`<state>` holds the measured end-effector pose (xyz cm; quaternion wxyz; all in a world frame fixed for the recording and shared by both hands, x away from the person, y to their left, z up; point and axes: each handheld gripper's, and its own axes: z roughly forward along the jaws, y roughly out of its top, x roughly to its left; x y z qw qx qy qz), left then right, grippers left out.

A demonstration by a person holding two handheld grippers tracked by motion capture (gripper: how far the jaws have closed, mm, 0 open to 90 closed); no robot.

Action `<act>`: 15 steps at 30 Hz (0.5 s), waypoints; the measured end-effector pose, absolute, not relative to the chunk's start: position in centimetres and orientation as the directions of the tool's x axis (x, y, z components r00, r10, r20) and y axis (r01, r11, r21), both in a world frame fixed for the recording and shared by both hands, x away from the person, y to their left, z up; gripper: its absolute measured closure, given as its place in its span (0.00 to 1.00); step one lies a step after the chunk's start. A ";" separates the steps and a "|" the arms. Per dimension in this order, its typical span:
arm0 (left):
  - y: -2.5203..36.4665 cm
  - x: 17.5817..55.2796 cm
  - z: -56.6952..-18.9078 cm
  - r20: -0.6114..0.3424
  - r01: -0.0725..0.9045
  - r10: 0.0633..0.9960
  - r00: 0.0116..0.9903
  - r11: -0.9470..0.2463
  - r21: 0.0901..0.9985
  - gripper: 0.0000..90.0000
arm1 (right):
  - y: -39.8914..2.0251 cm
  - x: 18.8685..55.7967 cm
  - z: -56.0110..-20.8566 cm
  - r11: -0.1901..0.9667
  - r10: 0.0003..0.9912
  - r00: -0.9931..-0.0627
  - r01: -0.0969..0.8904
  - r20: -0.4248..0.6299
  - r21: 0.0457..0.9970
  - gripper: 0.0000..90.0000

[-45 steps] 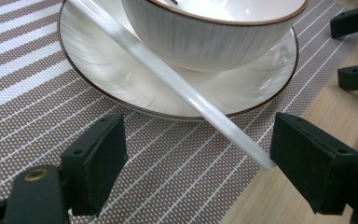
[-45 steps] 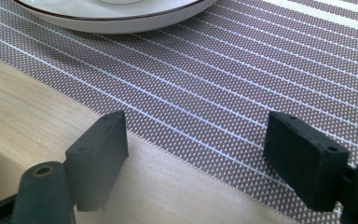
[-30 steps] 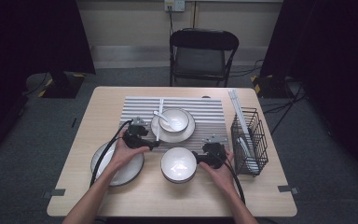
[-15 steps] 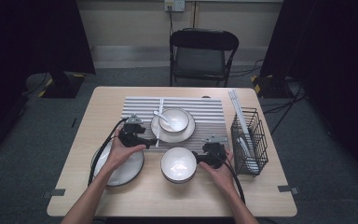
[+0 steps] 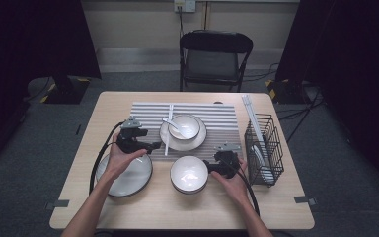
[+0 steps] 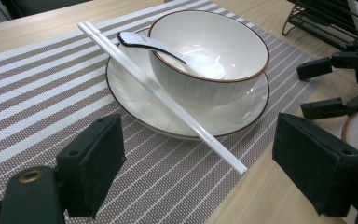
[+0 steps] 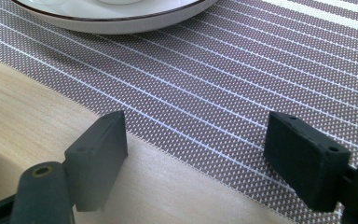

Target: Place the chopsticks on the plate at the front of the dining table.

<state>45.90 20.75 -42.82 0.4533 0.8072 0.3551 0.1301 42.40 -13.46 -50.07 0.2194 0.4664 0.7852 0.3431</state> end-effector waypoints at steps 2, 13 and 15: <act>21.0 45.8 -42.7 -0.105 0.451 0.693 0.713 -0.339 0.825 0.18 | -13.5 42.4 -50.1 0.330 0.883 -0.469 0.582 -0.025 0.744 0.23; 23.3 44.9 -42.8 -0.083 0.430 0.683 0.726 -0.357 0.829 0.18 | -13.5 42.4 -50.1 0.329 0.883 -0.469 0.582 -0.024 0.743 0.23; 23.7 44.7 -42.8 -0.067 0.435 0.689 0.721 -0.376 0.819 0.18 | -13.5 42.4 -50.1 0.329 0.883 -0.469 0.582 -0.024 0.743 0.23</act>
